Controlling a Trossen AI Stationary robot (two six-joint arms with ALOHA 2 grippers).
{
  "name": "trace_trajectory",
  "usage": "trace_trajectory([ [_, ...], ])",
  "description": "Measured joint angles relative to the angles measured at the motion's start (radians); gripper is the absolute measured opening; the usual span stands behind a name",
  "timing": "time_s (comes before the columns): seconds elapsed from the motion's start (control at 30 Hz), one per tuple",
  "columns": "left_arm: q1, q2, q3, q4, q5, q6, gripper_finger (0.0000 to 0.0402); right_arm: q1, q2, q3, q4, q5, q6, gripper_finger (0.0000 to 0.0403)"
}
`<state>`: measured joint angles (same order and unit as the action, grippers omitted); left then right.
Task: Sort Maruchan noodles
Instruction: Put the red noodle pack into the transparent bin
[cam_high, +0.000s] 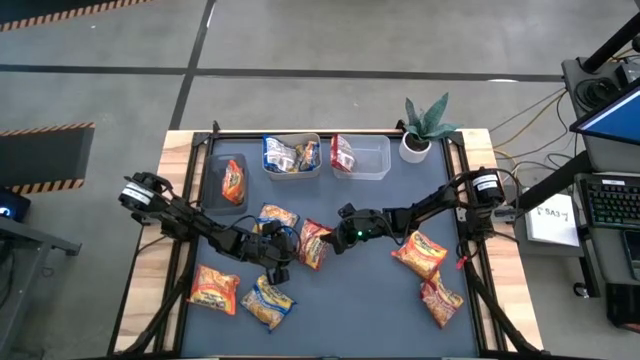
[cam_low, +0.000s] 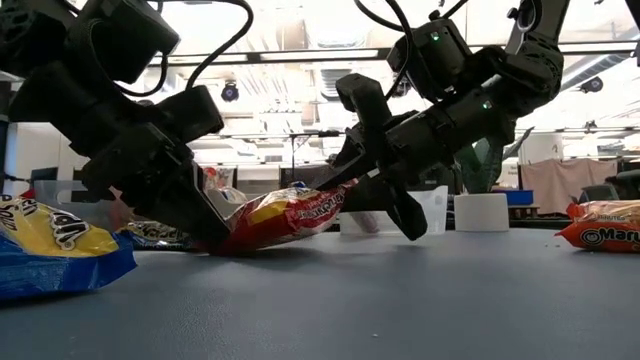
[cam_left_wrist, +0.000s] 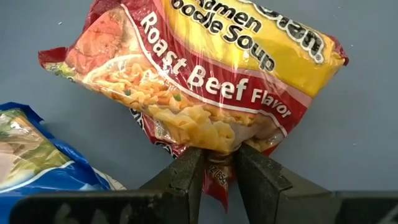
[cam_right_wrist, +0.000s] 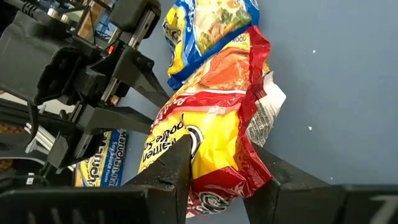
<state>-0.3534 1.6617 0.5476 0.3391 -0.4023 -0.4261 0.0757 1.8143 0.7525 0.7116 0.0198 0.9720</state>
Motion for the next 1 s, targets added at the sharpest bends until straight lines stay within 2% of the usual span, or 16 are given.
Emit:
trace_trajectory([
  [0.17,0.0,-0.005,0.0,0.0,0.004,-0.001,0.009,0.0,-0.001,0.0,0.0,0.005,-0.003,0.01],
  [0.4,0.0,-0.019,0.0,0.0,0.01,-0.001,0.0151,0.0,-0.002,0.0,0.0,0.004,-0.019,0.01],
  [0.57,0.0,-0.096,0.002,-0.074,0.029,0.021,0.0186,0.0,-0.003,0.0,-0.003,0.002,-0.05,0.01],
  [1.0,0.001,-0.35,0.002,-0.171,0.024,0.173,0.0194,0.0,-0.011,0.0,-0.002,0.002,-0.101,0.0098],
])
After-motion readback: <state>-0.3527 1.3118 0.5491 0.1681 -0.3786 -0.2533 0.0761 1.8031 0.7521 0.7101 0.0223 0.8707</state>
